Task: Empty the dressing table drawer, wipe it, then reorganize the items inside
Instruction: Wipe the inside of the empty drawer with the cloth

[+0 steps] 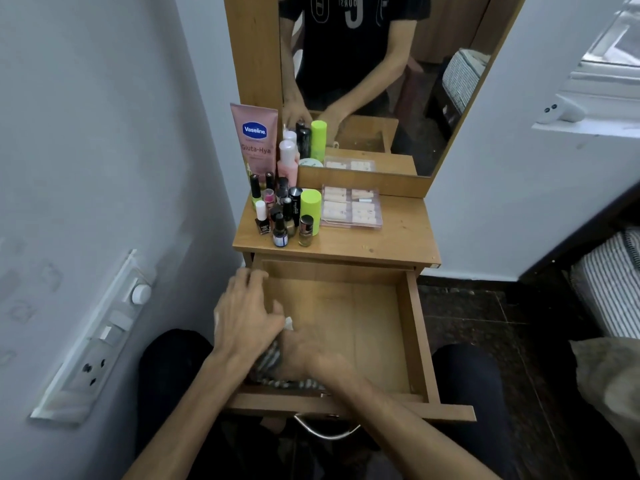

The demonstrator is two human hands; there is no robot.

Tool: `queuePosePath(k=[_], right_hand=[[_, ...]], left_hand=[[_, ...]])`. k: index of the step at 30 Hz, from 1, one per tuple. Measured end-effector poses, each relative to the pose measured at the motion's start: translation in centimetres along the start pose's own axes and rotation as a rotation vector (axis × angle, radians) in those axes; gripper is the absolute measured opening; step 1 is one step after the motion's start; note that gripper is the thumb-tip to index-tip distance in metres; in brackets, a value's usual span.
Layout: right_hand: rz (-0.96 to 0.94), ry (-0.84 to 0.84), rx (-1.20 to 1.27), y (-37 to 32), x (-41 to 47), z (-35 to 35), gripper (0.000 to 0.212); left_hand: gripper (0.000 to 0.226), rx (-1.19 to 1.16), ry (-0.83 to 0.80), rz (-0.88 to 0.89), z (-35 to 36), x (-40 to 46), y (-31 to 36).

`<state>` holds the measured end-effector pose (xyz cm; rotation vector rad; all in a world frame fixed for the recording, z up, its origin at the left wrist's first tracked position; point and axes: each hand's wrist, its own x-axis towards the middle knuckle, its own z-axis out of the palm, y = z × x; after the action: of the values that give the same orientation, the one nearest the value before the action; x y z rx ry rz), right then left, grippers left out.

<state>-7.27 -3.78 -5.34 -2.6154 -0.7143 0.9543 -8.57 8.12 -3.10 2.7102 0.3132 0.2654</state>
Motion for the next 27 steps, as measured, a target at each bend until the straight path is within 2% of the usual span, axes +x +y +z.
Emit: queuePosePath(k=[2, 6, 10, 14, 17, 19, 21, 24, 27], right_hand=[[0.067, -0.008, -0.099, 1.2, -1.0, -0.4, 0.07], [0.32, 0.002, -0.185, 6.9, -4.1, -0.6, 0.085], [0.492, 0.094, -0.182, 11.0, -5.7, -1.2, 0.065], [0.541, 0.294, -0.05, 10.6, -4.0, -2.0, 0.073], [0.527, 0.385, 0.166, 10.0, -1.9, -4.5, 0.072], [0.49, 0.349, 0.24, 8.9, -0.4, -5.3, 0.073], [0.34, 0.295, 0.241, 6.6, 0.7, -4.5, 0.07], [0.089, 0.258, 0.224, 2.5, 1.9, -2.2, 0.052], [-0.009, 0.256, 0.221, 0.5, 2.8, -1.6, 0.039]], left_hand=[[0.046, 0.058, -0.033, 0.047, 0.3, -0.3, 0.0], [0.033, 0.024, -0.004, 0.06, 0.4, -0.4, -0.7], [0.035, -0.05, 0.026, 0.04, 0.3, -0.2, -1.1], [0.038, -0.111, 0.034, 0.024, 0.2, -0.2, -1.6], [0.036, -0.16, 0.04, 0.002, 0.1, 0.1, -2.1], [0.035, -0.186, 0.053, -0.025, 0.2, 0.2, -2.2], [0.035, -0.193, 0.066, -0.055, 0.3, 0.1, -2.1], [0.033, -0.196, 0.096, -0.083, 0.3, 0.0, -1.8], [0.031, -0.195, 0.1, -0.097, 0.2, -0.3, -1.6]])
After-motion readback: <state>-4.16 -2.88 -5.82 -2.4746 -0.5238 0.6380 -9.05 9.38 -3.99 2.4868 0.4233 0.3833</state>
